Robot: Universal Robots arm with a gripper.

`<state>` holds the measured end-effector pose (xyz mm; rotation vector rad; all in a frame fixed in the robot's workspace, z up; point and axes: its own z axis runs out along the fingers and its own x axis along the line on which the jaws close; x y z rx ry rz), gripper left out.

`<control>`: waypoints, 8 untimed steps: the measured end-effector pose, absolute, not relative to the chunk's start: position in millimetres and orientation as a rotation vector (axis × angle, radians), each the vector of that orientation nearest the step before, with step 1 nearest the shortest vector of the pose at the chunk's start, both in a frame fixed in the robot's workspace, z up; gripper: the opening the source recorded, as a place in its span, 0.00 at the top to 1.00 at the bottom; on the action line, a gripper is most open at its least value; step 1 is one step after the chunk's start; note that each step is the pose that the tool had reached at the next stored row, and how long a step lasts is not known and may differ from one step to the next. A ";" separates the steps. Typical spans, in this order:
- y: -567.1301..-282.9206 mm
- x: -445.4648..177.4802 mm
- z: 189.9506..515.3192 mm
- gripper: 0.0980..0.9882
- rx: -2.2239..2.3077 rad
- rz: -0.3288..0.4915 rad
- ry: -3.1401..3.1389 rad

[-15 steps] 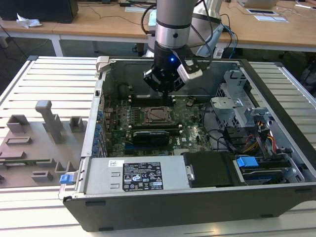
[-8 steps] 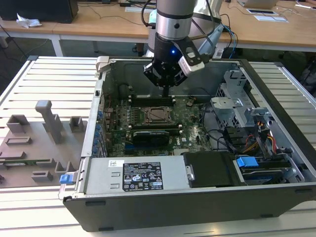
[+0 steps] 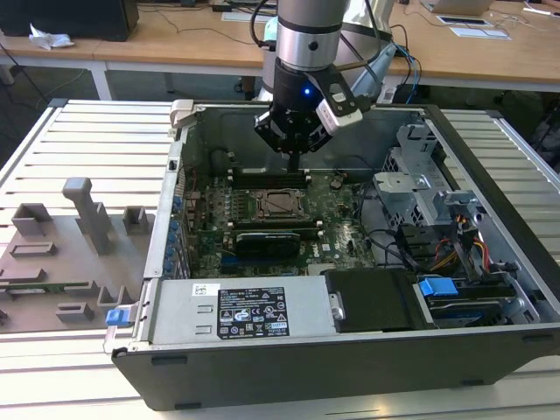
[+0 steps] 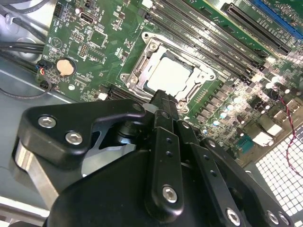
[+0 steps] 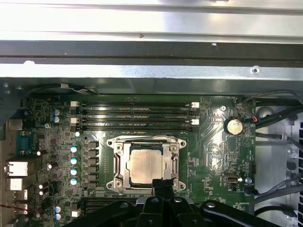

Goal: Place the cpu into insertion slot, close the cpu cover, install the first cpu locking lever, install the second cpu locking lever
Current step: 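Install the second cpu locking lever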

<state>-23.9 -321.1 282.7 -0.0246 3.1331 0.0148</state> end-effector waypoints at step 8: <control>-325.8 -23.9 282.9 0.99 -0.025 0.015 3.133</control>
